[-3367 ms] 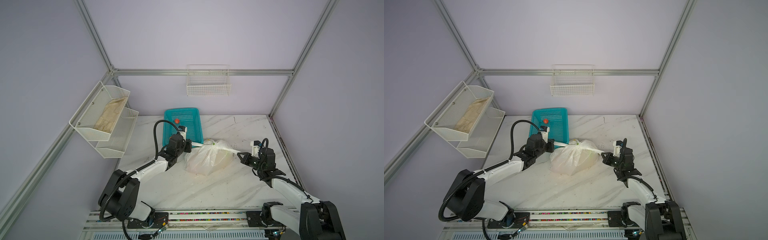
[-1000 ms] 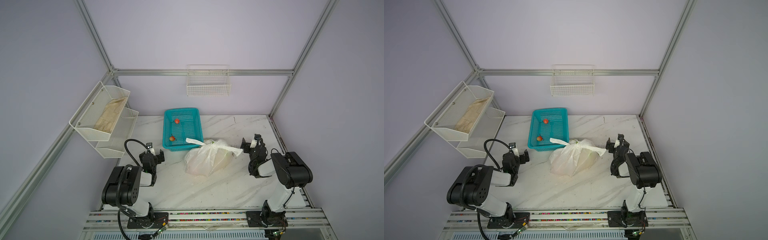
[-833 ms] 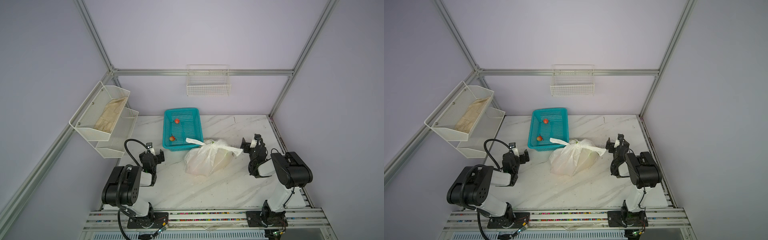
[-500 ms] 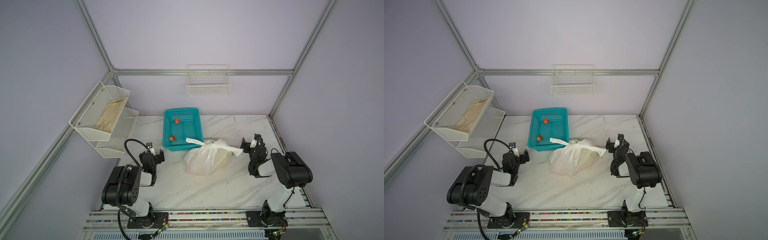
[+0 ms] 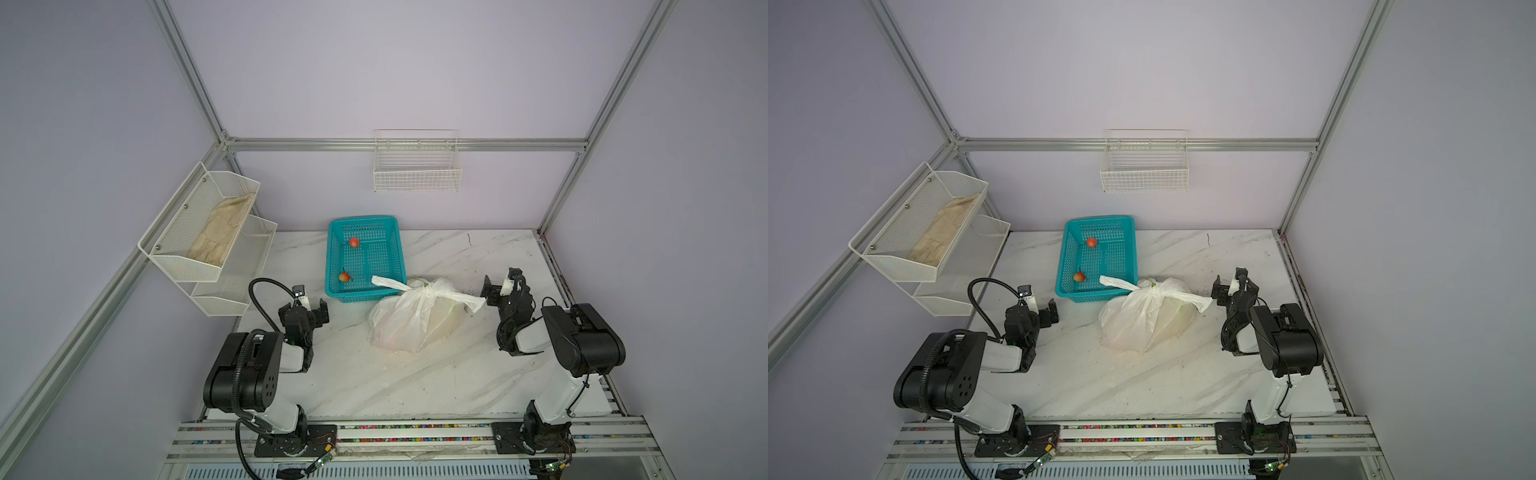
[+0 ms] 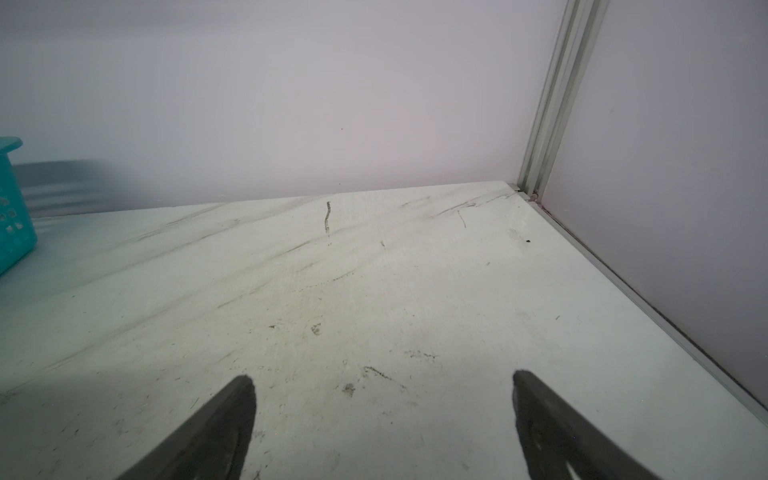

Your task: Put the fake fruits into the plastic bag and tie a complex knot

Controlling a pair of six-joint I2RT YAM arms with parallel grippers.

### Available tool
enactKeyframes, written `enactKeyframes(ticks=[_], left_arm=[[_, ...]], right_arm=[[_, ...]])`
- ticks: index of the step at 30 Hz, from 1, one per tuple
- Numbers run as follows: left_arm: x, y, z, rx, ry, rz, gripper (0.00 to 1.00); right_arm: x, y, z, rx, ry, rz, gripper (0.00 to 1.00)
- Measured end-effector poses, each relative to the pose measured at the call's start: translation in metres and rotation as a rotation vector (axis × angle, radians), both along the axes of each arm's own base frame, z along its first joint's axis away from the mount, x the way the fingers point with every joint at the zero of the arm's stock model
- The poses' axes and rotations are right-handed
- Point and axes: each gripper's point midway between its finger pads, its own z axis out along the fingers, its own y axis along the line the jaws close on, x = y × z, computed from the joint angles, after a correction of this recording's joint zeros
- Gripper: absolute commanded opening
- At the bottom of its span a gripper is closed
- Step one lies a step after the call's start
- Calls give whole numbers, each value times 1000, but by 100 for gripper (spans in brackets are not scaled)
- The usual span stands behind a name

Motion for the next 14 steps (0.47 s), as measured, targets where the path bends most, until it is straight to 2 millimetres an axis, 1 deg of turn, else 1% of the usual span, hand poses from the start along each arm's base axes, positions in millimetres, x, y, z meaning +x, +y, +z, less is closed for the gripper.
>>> enactKeyframes(ticks=[14], left_arm=[[0,0,0,0,0,0,100]], right_arm=[[0,3,0,1,0,19,97]])
